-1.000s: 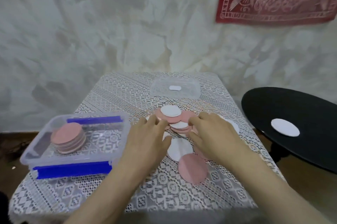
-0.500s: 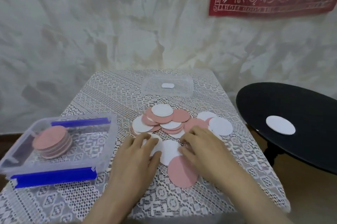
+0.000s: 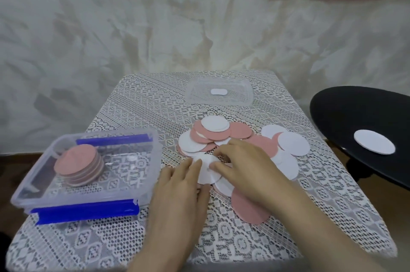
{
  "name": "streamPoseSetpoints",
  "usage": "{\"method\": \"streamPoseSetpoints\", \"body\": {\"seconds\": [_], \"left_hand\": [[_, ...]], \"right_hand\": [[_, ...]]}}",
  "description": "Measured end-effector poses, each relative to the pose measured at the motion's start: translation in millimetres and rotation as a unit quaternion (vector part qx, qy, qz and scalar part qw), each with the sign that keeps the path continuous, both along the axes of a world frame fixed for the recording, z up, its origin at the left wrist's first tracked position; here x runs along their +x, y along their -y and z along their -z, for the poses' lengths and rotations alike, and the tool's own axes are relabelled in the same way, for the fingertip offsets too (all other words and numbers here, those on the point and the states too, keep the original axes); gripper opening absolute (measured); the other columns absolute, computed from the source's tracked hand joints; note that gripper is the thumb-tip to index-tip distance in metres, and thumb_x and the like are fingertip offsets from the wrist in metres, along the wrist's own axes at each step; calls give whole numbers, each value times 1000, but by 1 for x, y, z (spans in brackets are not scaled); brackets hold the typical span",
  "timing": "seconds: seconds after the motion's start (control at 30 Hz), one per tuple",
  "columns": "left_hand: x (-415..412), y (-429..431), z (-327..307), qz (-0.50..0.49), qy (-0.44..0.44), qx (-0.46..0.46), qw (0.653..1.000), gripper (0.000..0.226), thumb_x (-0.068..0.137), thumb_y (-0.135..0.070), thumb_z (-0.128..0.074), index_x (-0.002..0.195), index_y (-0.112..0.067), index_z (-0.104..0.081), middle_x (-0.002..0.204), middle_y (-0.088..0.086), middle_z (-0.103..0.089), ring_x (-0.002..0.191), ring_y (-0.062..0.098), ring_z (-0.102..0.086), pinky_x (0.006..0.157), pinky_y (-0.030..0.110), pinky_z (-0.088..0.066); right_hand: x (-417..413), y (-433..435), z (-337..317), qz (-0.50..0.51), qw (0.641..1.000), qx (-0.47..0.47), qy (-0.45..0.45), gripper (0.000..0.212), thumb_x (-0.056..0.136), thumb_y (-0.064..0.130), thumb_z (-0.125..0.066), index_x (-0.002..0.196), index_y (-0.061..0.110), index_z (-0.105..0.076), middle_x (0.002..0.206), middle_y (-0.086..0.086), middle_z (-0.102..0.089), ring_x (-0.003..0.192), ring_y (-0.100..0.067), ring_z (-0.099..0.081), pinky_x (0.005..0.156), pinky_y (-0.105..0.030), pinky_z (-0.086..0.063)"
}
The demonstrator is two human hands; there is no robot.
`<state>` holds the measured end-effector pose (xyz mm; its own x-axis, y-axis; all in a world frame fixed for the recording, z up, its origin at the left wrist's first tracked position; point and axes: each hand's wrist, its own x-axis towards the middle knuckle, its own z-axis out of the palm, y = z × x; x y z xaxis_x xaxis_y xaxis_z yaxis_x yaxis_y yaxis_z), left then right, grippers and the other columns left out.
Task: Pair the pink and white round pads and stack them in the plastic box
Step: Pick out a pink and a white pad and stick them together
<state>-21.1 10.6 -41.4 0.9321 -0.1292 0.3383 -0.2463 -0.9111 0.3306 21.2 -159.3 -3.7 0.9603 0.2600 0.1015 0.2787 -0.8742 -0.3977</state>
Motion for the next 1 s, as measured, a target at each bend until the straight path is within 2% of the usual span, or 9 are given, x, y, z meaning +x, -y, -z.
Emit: {"method": "streamPoseSetpoints", "body": {"seconds": [0.2, 0.33, 0.57, 0.67, 0.73, 0.8, 0.87, 0.93, 1.0], "left_hand": [[-1, 3, -2, 16, -3, -21, 1000, 53, 91, -44, -63, 141, -29, -53, 135, -18, -59, 95, 10, -42, 76, 26, -46], [2, 10, -6, 38, -1, -25, 999, 49, 90, -40, -67, 136, -31, -54, 127, -19, -63, 87, 7, -36, 72, 25, -40], [-6, 9, -13, 52, -36, -82, 995, 49, 91, -51, -58, 139, -42, -49, 124, -27, -60, 97, 6, -43, 84, 30, -46], [-13, 6, -16, 65, -71, -174, 980, 40, 89, -50, -61, 128, -44, -55, 101, -24, -67, 90, -2, -56, 77, 31, -52], [-15, 3, -16, 62, -92, -196, 974, 26, 91, -48, -61, 116, -42, -58, 80, -16, -66, 72, 0, -58, 64, 32, -49], [-16, -1, -15, 60, -107, -208, 970, 16, 94, -49, -58, 106, -39, -59, 76, -10, -67, 66, 6, -60, 63, 39, -51], [-17, -4, -16, 53, -118, -215, 968, 15, 94, -48, -56, 103, -36, -59, 84, -9, -71, 74, 10, -65, 70, 45, -54], [-18, -5, -19, 42, -123, -214, 968, 13, 96, -43, -56, 105, -35, -60, 89, -11, -71, 82, 10, -65, 76, 43, -54], [-17, -6, -21, 32, -121, -212, 969, 11, 98, -37, -56, 107, -34, -60, 91, -13, -70, 85, 6, -64, 79, 40, -54]], "right_hand": [[8, 1, 2, 38, 993, 96, -49, 20, 87, 39, -72, 93, 29, -56, 87, 10, -62, 83, -11, -60, 78, -37, -51], [2, 14, 3, 68, 988, 123, -60, 19, 93, 33, -69, 87, 27, -52, 80, 7, -63, 77, -14, -60, 74, -37, -50], [-17, 34, -1, 59, 966, 236, -85, 4, 92, 29, -67, 89, 26, -66, 89, 5, -70, 85, -17, -67, 82, -49, -57], [-25, 31, -3, 1, 952, 278, -129, 6, 94, 21, -67, 89, 19, -69, 79, 5, -71, 71, -11, -68, 65, -35, -59], [-31, 27, -6, -19, 941, 298, -158, 11, 98, 12, -64, 87, 13, -67, 63, 9, -65, 52, -2, -59, 48, -19, -47], [-33, 26, -6, -17, 944, 283, -171, 14, 99, 15, -61, 86, 16, -66, 58, 9, -61, 46, -1, -53, 44, -19, -41], [-33, 26, -5, -7, 955, 252, -154, 13, 98, 20, -63, 87, 23, -69, 64, 11, -64, 52, 0, -54, 52, -21, -44], [-34, 31, -6, 13, 981, 158, -110, 3, 93, 30, -68, 94, 31, -71, 75, 16, -67, 67, 1, -59, 65, -23, -46], [-38, 38, -10, 23, 992, 74, -104, 16, 88, 41, -72, 103, 35, -69, 82, 16, -64, 75, 0, -58, 69, -23, -45]]}}
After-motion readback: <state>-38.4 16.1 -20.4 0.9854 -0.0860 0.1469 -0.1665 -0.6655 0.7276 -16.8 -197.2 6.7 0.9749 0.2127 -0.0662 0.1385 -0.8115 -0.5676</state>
